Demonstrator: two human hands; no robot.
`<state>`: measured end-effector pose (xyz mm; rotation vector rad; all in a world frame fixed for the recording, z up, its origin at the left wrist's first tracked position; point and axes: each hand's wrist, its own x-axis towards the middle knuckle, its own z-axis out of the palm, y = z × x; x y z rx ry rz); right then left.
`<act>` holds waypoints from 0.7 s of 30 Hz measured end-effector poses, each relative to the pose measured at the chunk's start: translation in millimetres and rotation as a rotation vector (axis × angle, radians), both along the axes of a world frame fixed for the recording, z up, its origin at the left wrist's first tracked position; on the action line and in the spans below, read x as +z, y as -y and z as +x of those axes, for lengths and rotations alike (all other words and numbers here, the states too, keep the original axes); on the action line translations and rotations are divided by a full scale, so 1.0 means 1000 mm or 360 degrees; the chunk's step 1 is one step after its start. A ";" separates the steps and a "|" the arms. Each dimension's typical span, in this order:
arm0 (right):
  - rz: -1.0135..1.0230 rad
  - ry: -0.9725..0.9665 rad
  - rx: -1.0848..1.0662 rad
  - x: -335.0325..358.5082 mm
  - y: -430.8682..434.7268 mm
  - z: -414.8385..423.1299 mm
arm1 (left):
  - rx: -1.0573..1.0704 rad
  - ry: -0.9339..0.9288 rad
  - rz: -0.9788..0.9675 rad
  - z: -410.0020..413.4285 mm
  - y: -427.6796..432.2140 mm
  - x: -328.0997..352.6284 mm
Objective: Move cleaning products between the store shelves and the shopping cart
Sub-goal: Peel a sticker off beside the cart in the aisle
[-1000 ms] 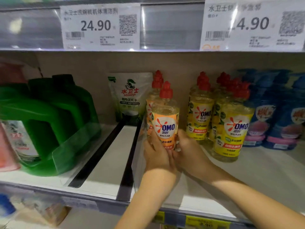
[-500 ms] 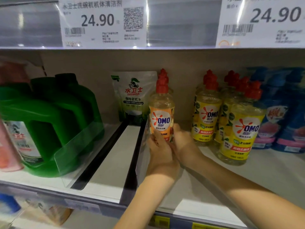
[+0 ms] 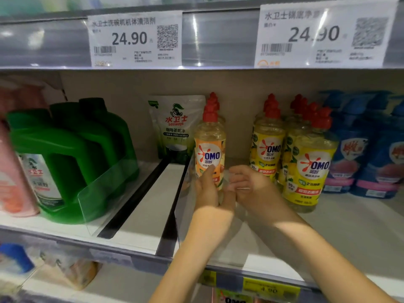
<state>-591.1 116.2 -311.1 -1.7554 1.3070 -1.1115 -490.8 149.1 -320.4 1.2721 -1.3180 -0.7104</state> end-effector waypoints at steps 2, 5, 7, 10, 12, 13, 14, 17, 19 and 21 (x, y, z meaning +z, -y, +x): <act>-0.0068 0.0093 0.0010 0.005 -0.020 -0.009 | -0.0079 -0.0066 -0.0068 0.002 -0.018 0.003; -0.0178 0.0283 0.0130 0.011 -0.052 -0.024 | -0.0222 -0.0128 -0.0118 0.006 -0.052 0.012; -0.0216 0.0355 0.0228 0.015 -0.078 -0.031 | -0.0226 -0.0138 -0.0184 0.007 -0.075 0.015; -0.0210 0.0511 0.0271 0.018 -0.106 -0.033 | -0.0097 -0.0179 -0.0249 0.010 -0.106 0.013; -0.0192 0.0573 0.0345 0.019 -0.120 -0.027 | -0.0002 -0.0221 -0.0271 0.016 -0.124 0.011; -0.0176 0.0591 0.0407 0.019 -0.127 -0.021 | 0.0035 -0.0229 -0.0272 0.020 -0.132 0.010; -0.0175 0.0590 0.0475 0.019 -0.133 -0.014 | 0.0072 -0.0225 -0.0268 0.027 -0.140 0.009; -0.0176 0.0558 0.0647 0.018 -0.149 0.013 | 0.0221 -0.0219 -0.0235 0.051 -0.164 0.004; -0.0113 0.0538 0.0744 0.012 -0.161 0.035 | 0.0325 -0.0190 -0.0210 0.069 -0.182 0.001; -0.0060 0.0535 0.0860 0.006 -0.174 0.060 | 0.0418 -0.0214 -0.0188 0.091 -0.203 -0.003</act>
